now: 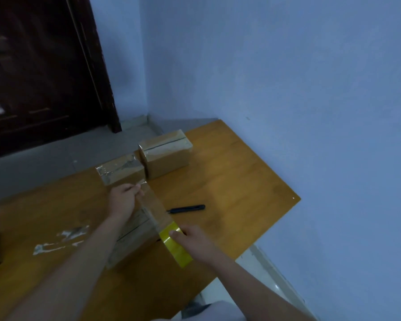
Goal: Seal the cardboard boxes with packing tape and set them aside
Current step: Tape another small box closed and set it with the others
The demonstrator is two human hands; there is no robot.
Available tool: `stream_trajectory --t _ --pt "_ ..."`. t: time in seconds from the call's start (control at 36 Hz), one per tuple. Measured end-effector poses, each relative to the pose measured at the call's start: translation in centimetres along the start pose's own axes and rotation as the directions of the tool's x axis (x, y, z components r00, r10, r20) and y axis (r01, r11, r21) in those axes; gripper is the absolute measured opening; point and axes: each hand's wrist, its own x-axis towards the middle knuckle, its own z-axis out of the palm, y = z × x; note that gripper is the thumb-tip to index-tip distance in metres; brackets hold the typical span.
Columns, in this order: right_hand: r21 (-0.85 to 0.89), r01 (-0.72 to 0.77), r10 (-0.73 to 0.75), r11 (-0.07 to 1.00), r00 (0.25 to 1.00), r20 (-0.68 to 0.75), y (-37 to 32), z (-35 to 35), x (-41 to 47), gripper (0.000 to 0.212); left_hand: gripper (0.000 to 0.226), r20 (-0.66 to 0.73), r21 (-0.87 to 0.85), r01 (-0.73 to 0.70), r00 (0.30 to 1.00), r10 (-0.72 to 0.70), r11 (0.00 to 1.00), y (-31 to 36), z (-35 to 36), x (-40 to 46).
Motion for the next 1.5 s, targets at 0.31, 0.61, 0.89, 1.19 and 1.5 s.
stream_trajectory --t 0.31,0.61,0.89,1.19,1.5 --pt "0.099 0.052 -0.051 0.994 0.999 -0.015 1.2 -0.8 -0.5 0.021 0.020 0.013 -0.097 0.070 0.997 -0.070 0.993 1.9 -0.1 -1.6" --pt "0.094 0.101 -0.095 0.990 0.993 -0.071 0.2 -1.2 0.1 0.024 0.007 0.064 -0.007 0.029 0.998 -0.028 1.000 2.9 -1.0 0.1" --pt "0.022 0.160 -0.158 0.987 0.985 -0.074 -0.4 -1.9 0.3 0.023 0.009 0.082 -0.077 0.097 0.993 -0.091 0.992 3.7 -1.9 0.1" --pt "-0.003 0.121 -0.121 0.993 0.993 0.010 0.4 -1.2 -0.3 0.011 0.006 0.086 -0.127 0.126 0.990 -0.116 0.984 2.1 -1.8 -0.8" --pt "0.025 0.032 -0.034 0.999 0.997 0.073 1.1 -0.2 -0.9 0.013 0.015 -0.011 0.447 -0.147 0.985 0.170 0.882 -0.2 -1.5 -2.1"
